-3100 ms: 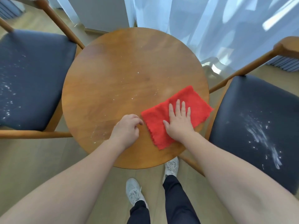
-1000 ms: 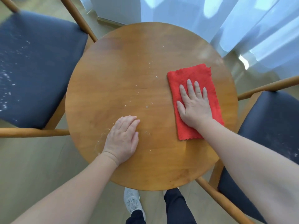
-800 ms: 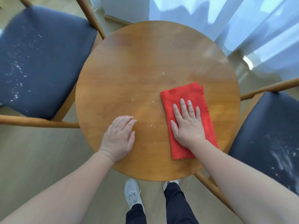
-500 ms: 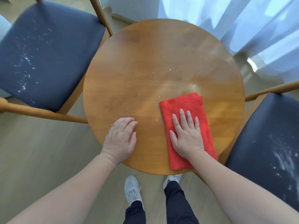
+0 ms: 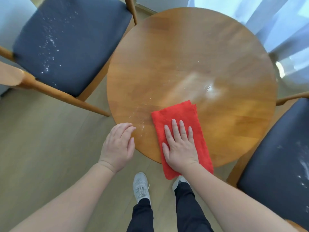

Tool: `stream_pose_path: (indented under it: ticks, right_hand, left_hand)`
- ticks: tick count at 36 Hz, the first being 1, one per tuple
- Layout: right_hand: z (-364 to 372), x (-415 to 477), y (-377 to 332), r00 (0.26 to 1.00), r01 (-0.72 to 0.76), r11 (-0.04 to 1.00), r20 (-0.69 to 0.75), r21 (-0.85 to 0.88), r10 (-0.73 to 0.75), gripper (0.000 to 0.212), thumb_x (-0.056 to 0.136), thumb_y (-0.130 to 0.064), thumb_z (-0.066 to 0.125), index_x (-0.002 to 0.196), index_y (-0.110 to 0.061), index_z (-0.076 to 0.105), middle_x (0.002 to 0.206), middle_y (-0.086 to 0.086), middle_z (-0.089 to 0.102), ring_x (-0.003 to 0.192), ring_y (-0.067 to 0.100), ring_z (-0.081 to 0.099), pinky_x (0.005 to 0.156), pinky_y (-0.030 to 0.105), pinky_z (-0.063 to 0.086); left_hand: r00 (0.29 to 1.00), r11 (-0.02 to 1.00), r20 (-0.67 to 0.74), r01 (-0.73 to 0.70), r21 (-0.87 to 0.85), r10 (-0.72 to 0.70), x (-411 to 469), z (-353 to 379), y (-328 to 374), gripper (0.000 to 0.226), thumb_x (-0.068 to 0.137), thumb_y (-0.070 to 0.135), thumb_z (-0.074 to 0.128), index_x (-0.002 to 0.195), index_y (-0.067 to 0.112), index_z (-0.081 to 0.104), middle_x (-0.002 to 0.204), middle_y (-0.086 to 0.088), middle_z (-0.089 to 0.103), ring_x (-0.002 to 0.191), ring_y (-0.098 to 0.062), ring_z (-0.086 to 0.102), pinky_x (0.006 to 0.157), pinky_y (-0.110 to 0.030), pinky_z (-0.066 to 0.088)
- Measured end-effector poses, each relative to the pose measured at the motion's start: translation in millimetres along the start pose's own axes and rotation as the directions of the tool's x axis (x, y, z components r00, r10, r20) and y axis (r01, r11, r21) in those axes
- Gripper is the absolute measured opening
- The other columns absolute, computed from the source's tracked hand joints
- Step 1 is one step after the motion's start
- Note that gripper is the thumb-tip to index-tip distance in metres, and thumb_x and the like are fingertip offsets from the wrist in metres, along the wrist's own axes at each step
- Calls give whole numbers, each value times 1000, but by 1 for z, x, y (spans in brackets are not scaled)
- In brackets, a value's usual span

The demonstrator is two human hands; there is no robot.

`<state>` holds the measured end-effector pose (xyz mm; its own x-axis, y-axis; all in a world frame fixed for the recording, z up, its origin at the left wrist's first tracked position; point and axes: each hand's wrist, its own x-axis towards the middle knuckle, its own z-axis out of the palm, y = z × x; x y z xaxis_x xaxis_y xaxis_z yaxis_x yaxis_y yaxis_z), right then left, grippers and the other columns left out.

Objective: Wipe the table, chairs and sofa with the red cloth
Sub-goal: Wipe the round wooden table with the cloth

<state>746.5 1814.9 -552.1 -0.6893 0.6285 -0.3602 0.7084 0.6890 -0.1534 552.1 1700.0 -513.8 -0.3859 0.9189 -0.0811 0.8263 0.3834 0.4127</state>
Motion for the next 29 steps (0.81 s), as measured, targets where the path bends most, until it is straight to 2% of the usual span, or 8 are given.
stream_pose_path:
  ticks: [9,13,18,22,29]
  right_hand:
    - [-14,27,13,995,94,994,29,-60,-92,62,95,-50,22,152,-25,22,161,3,10,148,27,6,118,48,-1]
    - [-31,60,29,1000,19,999,-23,-51,-20,64,94,-51,15,154,-28,14,162,1,2,149,24,-2,119,46,-4]
    - [-41,89,34,996,-67,997,-63,-47,64,64,95,-49,17,154,-27,10,162,2,0,149,25,-5,119,47,-4]
    - [-38,86,27,996,-79,994,-47,-72,76,62,97,-47,17,155,-24,6,162,5,-3,148,28,-8,119,48,-4]
    - [-21,44,-32,998,16,998,56,-59,-13,64,96,-48,7,153,-24,-6,161,5,-15,146,27,-18,118,48,-10]
  left_hand:
    - [998,998,-27,53,-25,-53,-11,-5,-14,38,88,22,43,115,3,62,120,-13,58,114,-29,49,104,-33,33]
    - [996,997,-43,75,-25,-76,-18,-5,-23,39,88,22,43,116,3,61,120,-13,58,114,-29,50,104,-34,34]
    - [994,996,-59,86,-24,-87,-30,-4,-31,37,87,21,43,114,3,61,119,-12,58,114,-28,48,103,-33,33]
    - [991,992,-52,121,-29,-122,-39,-4,-37,37,87,22,42,114,5,61,120,-11,58,115,-26,47,102,-31,33]
    - [989,989,-36,141,-39,-142,-51,-7,-43,37,87,23,42,114,5,61,120,-10,58,115,-24,47,99,-32,35]
